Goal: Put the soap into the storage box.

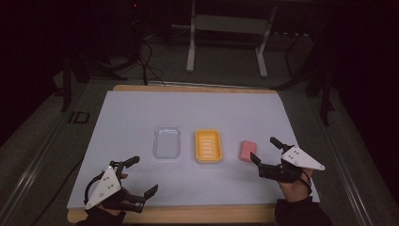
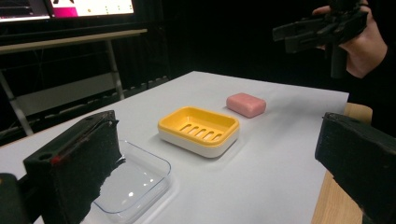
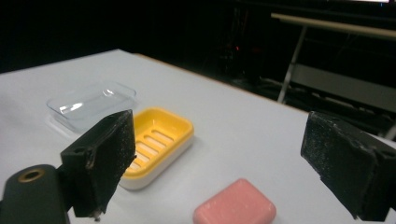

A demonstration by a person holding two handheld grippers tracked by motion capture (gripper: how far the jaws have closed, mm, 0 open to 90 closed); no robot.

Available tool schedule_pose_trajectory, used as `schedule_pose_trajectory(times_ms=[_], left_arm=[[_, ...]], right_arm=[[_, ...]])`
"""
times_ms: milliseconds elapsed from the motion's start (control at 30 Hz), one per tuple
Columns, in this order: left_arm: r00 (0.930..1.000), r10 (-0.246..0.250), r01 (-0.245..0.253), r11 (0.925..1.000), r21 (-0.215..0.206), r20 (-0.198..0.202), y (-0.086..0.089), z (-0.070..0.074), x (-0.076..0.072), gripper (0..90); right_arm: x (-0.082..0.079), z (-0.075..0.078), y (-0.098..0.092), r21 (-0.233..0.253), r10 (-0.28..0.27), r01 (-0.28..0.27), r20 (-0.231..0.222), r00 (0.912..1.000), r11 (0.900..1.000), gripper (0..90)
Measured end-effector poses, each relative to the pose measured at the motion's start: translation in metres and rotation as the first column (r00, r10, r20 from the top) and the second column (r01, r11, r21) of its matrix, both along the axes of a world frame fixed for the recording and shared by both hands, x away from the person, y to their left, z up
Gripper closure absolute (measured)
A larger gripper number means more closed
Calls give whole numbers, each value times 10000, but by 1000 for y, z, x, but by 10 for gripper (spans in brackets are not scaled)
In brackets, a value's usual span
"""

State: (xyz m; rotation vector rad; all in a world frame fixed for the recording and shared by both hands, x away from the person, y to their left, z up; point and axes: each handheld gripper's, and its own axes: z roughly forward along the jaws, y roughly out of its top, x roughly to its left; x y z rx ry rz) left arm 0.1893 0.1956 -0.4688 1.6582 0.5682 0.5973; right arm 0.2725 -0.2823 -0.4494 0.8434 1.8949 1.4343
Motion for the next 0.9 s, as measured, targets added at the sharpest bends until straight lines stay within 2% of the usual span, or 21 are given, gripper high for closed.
schedule_pose_trajectory(times_ms=[233, 267, 333, 367, 400, 467, 567, 667, 733, 800, 900], left_arm=[[10000, 21, -21, 9999, 125, 19, -1, -1, 0, 6], [10000, 32, -33, 9998, 203, 40, -1, -1, 0, 6], [10000, 24, -25, 9997, 230, 27, -2, -1, 0, 6], [10000, 25, -26, 9997, 232, 16, -2, -1, 0, 6], [10000, 25, -25, 9997, 239, 13, -2, -1, 0, 6], [10000, 13, -14, 9996, 293, 12, -2, -1, 0, 6], [10000, -11, 11, 9994, 353, 11, -3, -1, 0, 6], [10000, -24, 24, 9990, 438, 6, -4, -1, 0, 7], [10000, -27, 26, 9990, 447, 27, -4, -1, -1, 6], [10000, -47, 46, 9989, 473, 28, -4, -1, -1, 6], [10000, -66, 66, 9987, 511, 9, -4, -1, -1, 6]], right_arm=[[0, 1, -1, -155, 489, -485, 271, 9984, 9987, 103], [1, 1, -1, -344, 783, -768, 450, 9959, 9965, 142], [1, 1, 0, -303, 944, -931, 443, 9946, 9952, 142], [1, 1, 1, -401, 919, -900, 475, 9946, 9951, 142], [3, 0, 2, -419, 762, -753, 225, 9968, 9963, 142], [4, -1, 3, -464, 576, -570, 111, 9983, 9973, 143], [6, -3, 6, -762, 136, -126, 127, 9998, 9970, 142], [11, -5, 8, -1017, -521, 503, -152, 9985, 9935, 136], [14, -4, 8, -1071, -836, 773, -561, 9949, 9912, 129], [17, -1, 8, -1333, -1239, 1109, -932, 9879, 9848, 126], [20, 1, 10, -1464, -1346, 1075, -1904, 9724, 9834, 115]])
